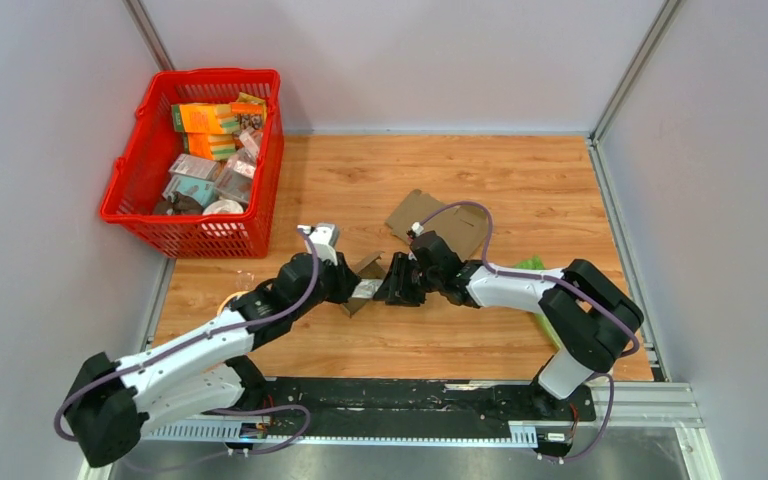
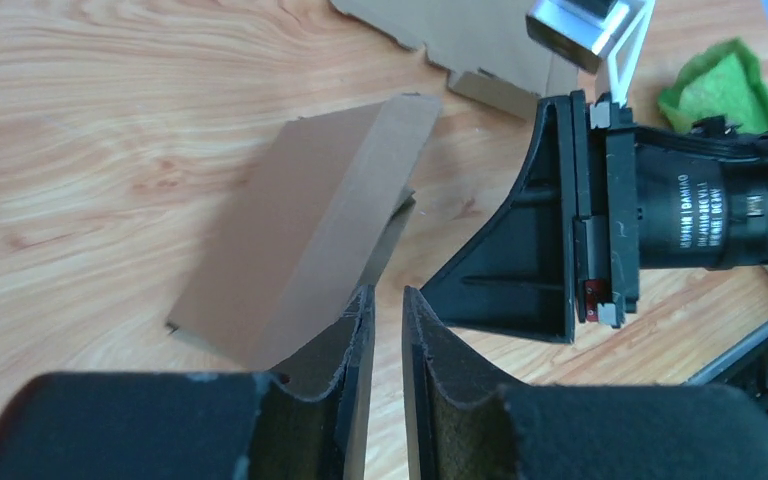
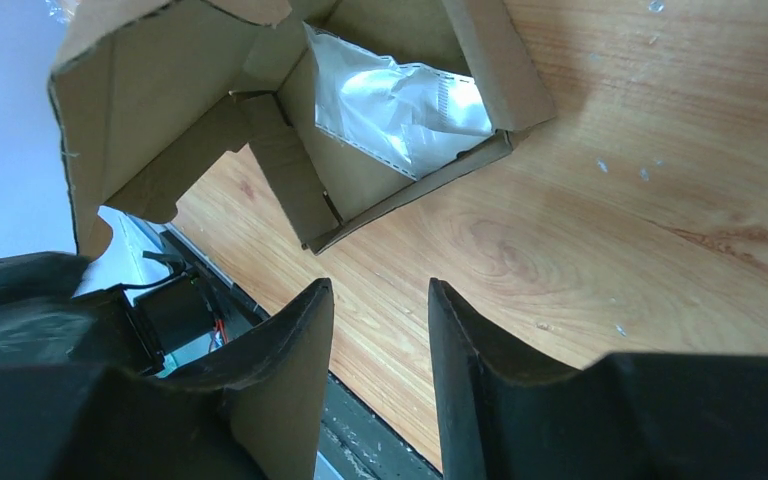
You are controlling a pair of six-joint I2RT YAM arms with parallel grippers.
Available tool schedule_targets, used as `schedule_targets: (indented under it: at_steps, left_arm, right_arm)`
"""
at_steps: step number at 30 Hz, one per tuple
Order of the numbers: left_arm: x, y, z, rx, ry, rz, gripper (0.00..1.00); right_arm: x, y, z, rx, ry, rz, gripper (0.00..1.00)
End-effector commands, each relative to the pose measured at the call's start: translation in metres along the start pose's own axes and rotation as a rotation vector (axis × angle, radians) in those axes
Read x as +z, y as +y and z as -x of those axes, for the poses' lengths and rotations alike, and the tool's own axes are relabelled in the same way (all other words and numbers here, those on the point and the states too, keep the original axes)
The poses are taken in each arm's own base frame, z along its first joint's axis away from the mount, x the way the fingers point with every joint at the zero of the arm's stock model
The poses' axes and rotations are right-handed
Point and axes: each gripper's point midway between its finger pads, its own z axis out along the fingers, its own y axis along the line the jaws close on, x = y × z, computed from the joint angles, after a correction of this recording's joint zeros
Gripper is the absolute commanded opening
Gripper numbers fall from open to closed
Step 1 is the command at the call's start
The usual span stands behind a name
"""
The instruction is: Fold the paper box
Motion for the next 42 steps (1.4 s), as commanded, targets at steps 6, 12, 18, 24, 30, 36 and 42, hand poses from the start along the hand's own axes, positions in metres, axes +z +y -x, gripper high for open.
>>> schedule_targets:
  at_steps: [6,12,18,24,30,36,42]
  left_arm:
    - [0.043,-0.01,-0.025,0.024,-0.005,-0.104,0.22]
    - [0.019,-0.047,-0.019,0.048,0.025,-0.287,0.27]
    - [-0.038,-0.077,0.039,0.099,-0.034,-0.351,0.37]
    - [-0.032,-0.031,0.071,0.1,0.061,-0.098,0.29]
    - [0.002,0.007,0.084,0.147,0.125,0.091,0.25]
    - [0.027,0.019,0.071,0.183,0.191,0.139,0.2]
    - [0.036,0.017,0.061,0.159,0.183,0.107,0.19]
  right_arm:
    - [-0.025,0.015,0.015,-0.154,-0.003,0.049,0.44]
    - [-0.08,0.019,0.039,-0.312,-0.113,-0.039,0.62]
    - [-0.094,0.053,0.05,-0.292,-0.106,0.037,0.67]
    - [-0.088,0.048,0.072,-0.211,-0.183,-0.001,0.57]
    - [-0.076,0.034,0.118,-0.212,-0.27,-0.059,0.2]
    - [-0.03,0.027,0.14,-0.255,-0.197,-0.07,0.03]
    - [0.005,0.033,0.152,-0.249,-0.156,-0.026,0.0]
